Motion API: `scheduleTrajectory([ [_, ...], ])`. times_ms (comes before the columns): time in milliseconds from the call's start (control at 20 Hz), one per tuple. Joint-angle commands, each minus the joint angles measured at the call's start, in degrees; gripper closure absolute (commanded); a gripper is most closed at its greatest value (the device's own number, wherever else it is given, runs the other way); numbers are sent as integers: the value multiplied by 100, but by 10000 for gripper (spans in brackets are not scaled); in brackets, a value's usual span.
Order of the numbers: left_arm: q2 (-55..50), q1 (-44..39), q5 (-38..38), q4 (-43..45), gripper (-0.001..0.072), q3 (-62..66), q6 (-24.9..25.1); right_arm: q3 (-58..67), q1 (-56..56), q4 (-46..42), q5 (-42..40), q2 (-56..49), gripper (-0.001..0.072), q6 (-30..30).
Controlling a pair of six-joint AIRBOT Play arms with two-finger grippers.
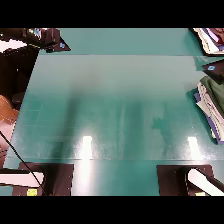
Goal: Fold the shirts.
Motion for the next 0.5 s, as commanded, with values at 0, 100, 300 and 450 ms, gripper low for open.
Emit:
scheduleTrajectory([
  [0, 2, 2, 2, 0, 673, 0, 0, -2, 723, 42, -155, 4, 697, -20],
  [100, 2, 2, 2, 0, 673, 0, 0, -2, 811, 42, -160, 2, 697, -20],
  [300, 2, 2, 2, 0, 673, 0, 0, -2, 802, 42, -142, 4, 697, -17],
  [450, 2, 2, 2, 0, 673, 0, 0, -2, 802, 44, -140, 2, 697, -17],
])
